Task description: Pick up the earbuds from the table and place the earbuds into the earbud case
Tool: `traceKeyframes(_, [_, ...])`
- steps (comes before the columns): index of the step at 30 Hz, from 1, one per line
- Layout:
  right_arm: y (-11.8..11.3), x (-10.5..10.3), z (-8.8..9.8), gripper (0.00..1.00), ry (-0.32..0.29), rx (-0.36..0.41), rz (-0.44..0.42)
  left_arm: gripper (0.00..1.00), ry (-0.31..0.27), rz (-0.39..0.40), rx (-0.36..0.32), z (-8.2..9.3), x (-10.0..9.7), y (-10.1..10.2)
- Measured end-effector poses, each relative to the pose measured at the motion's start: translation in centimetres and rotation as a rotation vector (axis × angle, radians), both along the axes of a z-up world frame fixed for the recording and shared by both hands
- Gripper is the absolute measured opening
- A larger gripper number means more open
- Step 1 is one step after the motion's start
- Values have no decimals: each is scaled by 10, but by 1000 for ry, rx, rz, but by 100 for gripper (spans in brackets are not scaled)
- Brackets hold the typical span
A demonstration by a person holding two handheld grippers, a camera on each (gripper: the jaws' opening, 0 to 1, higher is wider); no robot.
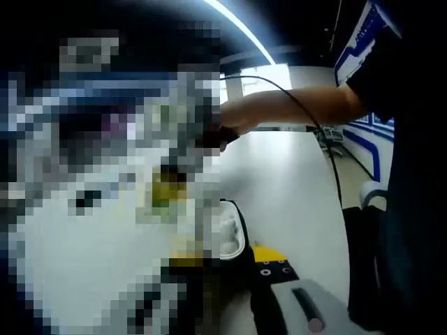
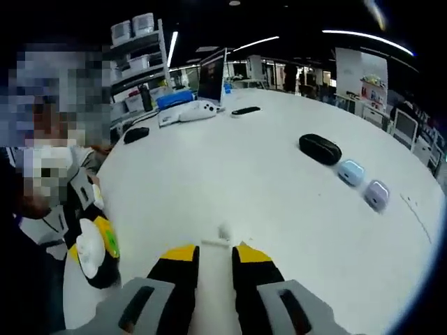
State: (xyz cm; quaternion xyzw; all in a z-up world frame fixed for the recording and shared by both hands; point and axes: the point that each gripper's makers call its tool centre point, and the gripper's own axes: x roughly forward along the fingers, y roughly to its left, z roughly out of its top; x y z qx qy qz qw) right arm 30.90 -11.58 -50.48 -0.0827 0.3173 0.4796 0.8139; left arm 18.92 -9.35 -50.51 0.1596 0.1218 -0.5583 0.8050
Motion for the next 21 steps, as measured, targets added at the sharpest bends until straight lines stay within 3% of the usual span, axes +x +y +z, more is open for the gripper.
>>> traceKeyframes(6, [10,2,-7,22,-2,5,4,24,5,0,-5,0,0,1])
traceKeyframes(16, [18,-21,-7,21,34,13,21,24,5,-7,-4,0,0,1])
traceKeyframes(21, [30,-27,-7,22,16,19,66,24,5,-9,-7,0,0,0])
